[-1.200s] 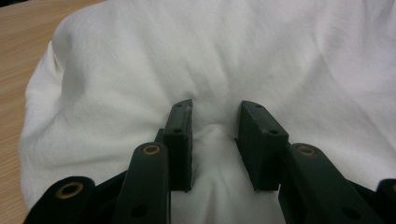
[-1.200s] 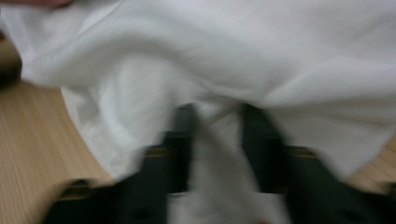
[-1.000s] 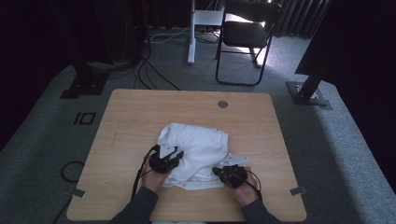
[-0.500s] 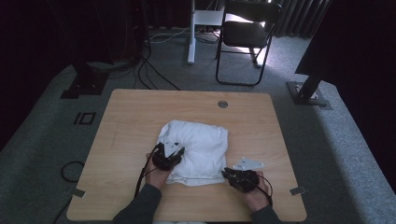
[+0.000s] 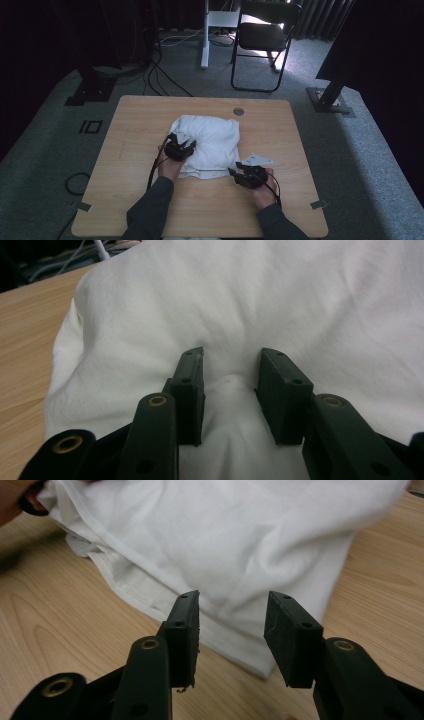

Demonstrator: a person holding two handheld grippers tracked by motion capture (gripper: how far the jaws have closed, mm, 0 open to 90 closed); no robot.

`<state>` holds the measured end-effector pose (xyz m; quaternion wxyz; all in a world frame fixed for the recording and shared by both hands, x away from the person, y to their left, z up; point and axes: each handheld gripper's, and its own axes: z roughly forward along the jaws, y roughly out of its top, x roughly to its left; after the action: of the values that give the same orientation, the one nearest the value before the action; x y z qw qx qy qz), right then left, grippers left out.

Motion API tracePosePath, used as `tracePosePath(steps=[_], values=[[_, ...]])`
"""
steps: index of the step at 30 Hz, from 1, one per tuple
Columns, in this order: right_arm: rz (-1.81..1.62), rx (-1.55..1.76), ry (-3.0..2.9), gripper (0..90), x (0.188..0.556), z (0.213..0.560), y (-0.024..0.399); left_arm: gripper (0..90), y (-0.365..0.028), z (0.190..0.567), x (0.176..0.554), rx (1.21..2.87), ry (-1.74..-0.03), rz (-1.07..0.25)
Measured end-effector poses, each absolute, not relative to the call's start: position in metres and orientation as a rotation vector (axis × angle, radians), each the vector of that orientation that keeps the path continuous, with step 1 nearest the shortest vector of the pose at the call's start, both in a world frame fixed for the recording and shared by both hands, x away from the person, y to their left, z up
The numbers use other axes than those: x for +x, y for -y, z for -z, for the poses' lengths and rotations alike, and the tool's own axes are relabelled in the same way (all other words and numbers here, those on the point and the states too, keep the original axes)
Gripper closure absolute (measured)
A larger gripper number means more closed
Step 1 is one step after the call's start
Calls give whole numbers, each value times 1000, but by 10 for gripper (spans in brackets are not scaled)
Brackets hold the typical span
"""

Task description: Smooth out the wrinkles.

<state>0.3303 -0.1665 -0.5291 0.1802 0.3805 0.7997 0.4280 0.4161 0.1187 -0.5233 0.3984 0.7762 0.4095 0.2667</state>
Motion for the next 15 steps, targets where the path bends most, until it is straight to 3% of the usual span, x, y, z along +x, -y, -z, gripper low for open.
tracePosePath(steps=[5,15], values=[[-1219,1122,-2222,536,330,529,178,521,-130,509,407,1917,-1020,-663],[-1228,1182,-2135,502,327,525,204,477,-171,466,362,1800,-979,-627]])
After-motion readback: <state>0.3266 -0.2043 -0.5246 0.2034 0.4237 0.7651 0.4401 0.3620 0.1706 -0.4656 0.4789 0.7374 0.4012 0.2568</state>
